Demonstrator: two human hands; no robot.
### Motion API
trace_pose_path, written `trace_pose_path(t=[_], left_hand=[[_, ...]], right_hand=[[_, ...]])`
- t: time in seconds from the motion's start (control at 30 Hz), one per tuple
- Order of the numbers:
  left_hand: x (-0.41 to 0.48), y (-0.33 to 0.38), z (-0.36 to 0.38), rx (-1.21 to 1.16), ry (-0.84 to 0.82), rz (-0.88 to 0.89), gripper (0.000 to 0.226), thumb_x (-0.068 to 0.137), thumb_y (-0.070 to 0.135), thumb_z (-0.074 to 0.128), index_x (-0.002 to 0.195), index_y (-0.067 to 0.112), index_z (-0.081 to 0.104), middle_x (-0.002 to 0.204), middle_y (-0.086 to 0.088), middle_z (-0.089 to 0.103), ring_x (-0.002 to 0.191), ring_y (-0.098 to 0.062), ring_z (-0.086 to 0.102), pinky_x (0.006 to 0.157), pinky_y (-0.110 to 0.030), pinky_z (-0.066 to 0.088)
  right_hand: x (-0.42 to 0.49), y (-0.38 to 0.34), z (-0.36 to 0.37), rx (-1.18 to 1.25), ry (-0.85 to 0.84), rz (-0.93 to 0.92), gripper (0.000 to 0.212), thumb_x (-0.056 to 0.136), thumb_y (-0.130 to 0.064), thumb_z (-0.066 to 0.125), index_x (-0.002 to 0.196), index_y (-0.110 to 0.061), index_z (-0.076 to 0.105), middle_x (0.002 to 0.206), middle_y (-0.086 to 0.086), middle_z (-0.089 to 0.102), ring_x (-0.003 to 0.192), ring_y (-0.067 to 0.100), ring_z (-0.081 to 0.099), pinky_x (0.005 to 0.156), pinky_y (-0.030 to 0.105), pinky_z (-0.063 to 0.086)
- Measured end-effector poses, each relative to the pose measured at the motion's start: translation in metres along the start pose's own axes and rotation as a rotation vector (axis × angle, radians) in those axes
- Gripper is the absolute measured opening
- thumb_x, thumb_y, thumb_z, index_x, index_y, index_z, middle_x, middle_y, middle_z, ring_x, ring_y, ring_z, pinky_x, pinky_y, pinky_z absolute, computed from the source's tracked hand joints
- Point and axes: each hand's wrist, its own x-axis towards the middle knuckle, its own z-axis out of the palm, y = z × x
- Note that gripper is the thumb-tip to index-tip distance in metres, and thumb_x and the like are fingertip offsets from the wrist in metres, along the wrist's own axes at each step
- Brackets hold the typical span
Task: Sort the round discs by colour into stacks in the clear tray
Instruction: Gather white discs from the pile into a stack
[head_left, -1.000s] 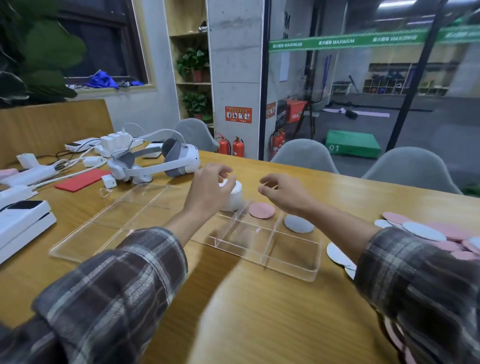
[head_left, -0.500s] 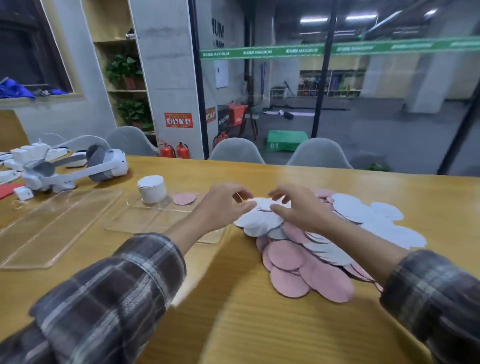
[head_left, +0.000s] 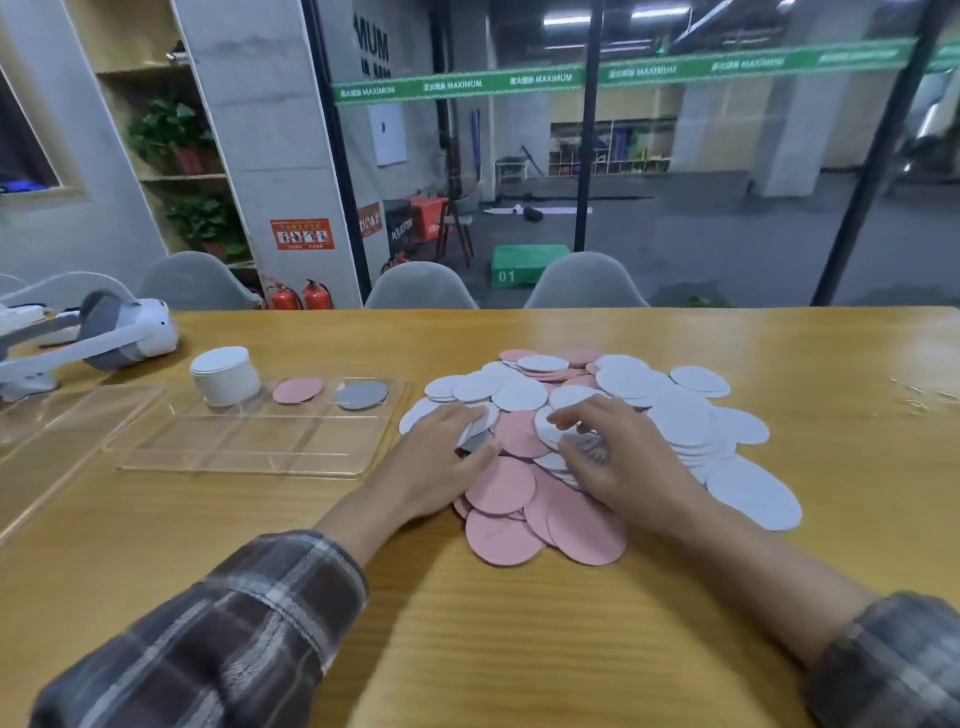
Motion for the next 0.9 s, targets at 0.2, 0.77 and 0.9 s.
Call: trace_pose_path(t=[0.2,0.77,0.9], left_hand=[[-0.013,0.003,0.004,0.019,-0.021,0.015,0.060,0.102,0.053,0.048,0.158,0.033,0.040,0.166,0.008,0.032,0.154,-0.008,0.023,0.114,-0.019,0.020],[-0.020,0.006,-0.020,-0.096,0.043,0.234,0.043,0.093,0.021,0.073,0.135,0.026,0.067,0.133,0.015,0.066,0.123,0.001,0.056,0.098,-0.019,0.047],[-0.018,0.001,-0.027,-0.038,0.006,0.046,0.056,0.086,0.047,0.079,0.137,0.028,0.064,0.132,0.019,0.062,0.118,0.001,0.054,0.092,-0.013,0.040]], right_hand=[[-0.003,-0.001,0.008,-0.068,-0.010,-0.031,0.028,0.093,-0.027,0.068,0.120,-0.018,0.070,0.114,-0.008,0.063,0.105,0.019,0.052,0.089,0.035,0.044],[-0.004,-0.001,0.017,-0.209,0.056,-0.060,0.044,0.095,-0.057,0.045,0.107,-0.028,0.075,0.100,-0.011,0.057,0.095,0.017,0.050,0.082,0.047,0.045],[-0.005,-0.001,0.019,-0.195,0.076,-0.080,0.042,0.094,-0.054,0.048,0.107,-0.026,0.075,0.100,-0.010,0.060,0.095,0.017,0.050,0.082,0.045,0.045]])
